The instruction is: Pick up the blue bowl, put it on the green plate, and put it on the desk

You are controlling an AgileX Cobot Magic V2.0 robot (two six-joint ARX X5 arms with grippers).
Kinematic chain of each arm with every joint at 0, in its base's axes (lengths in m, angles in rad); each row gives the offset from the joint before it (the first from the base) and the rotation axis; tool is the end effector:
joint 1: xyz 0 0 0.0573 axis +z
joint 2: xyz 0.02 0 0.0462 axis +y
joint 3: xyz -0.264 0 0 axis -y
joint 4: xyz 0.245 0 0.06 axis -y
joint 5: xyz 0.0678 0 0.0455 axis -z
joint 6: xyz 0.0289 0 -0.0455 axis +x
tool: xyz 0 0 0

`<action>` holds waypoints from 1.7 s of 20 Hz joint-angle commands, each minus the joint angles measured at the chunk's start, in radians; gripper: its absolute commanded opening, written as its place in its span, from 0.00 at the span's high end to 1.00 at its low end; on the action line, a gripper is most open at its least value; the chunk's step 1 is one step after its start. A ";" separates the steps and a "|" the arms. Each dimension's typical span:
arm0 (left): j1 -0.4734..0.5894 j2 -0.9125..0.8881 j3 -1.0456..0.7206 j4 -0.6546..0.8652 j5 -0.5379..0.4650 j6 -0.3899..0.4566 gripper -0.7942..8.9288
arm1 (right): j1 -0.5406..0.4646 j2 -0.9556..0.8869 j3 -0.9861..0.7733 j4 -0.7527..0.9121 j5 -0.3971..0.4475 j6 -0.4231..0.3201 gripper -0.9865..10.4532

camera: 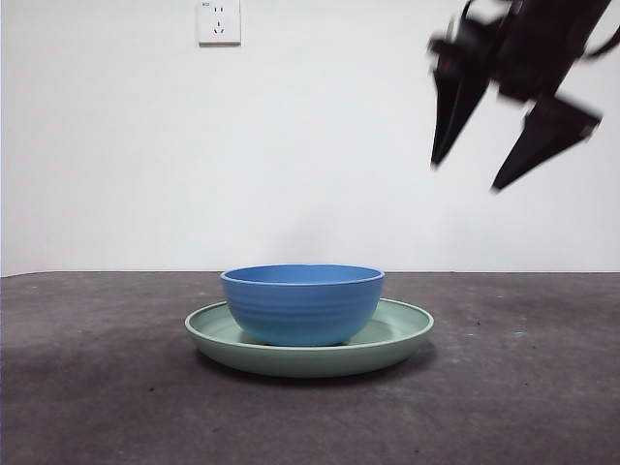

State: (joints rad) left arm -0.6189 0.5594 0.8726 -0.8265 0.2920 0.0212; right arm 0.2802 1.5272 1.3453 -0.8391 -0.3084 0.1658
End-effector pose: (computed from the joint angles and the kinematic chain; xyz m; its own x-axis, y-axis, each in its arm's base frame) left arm 0.0717 -0.0613 0.3293 0.5125 -0.7185 -0.4703 0.7681 0.6284 -0.1229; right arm 0.2956 0.0942 0.3007 0.3945 0.4294 -0.8124 -0.2750 0.8988 0.3415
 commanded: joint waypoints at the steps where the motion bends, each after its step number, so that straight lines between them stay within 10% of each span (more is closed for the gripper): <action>1: -0.004 0.001 0.015 0.012 0.005 0.016 0.34 | 0.004 -0.085 0.016 -0.069 0.039 -0.078 0.51; 5: -0.004 0.001 0.015 0.012 0.005 0.016 0.34 | 0.006 -0.244 0.003 -0.221 0.068 -0.119 0.31; 20: -0.004 0.001 0.015 0.012 0.005 0.014 0.34 | 0.026 -0.830 -0.524 -0.114 -0.198 -0.166 0.31; 29: -0.004 0.001 0.015 0.011 0.005 0.014 0.35 | 0.026 -0.863 -0.524 -0.103 -0.188 -0.166 0.31; 31: -0.004 0.001 0.015 0.011 0.005 0.014 0.43 | 0.026 -0.863 -0.524 -0.103 -0.189 -0.166 0.33; 34: -0.004 0.001 0.015 0.011 0.005 0.014 0.83 | 0.026 -0.863 -0.524 -0.104 -0.190 -0.166 0.73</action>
State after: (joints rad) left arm -0.6189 0.5594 0.8726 -0.8268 0.2916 0.0254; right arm 0.3012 0.6609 0.8127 -0.9520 -0.4973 -0.0006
